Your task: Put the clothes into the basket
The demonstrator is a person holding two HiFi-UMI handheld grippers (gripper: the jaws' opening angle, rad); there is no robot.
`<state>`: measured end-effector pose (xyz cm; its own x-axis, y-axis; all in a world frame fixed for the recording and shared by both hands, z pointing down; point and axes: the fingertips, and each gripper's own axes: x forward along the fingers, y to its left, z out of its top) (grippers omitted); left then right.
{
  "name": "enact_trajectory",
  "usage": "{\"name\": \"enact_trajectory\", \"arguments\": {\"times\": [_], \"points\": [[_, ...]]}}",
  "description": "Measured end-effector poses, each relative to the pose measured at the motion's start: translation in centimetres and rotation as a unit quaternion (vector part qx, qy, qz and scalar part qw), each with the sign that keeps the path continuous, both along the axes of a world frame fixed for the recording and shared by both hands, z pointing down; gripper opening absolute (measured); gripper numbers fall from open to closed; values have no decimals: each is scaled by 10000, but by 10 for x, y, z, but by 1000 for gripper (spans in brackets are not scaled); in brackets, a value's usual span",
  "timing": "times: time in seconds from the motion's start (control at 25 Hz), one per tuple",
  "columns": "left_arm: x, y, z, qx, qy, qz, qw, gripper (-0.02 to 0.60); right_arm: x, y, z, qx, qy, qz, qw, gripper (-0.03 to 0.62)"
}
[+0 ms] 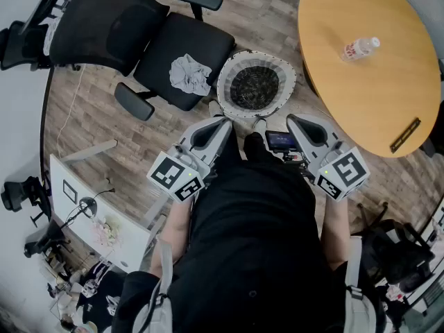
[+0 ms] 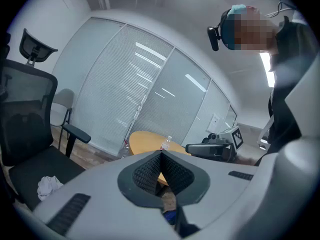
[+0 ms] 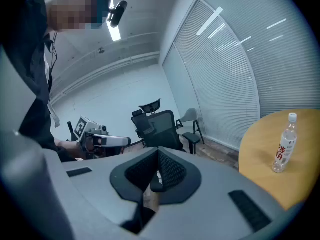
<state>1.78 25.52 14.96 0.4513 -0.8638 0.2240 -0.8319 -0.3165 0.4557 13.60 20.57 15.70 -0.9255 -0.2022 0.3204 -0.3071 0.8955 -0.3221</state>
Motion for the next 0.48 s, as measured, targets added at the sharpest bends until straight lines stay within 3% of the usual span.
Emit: {"name": "enact_trajectory", "arguments": {"times": [0.48], "points": [[4,-7,6,-131,14,31,9999,11,-4,-2,-1,-109,-159,-64,9998,15]]}}
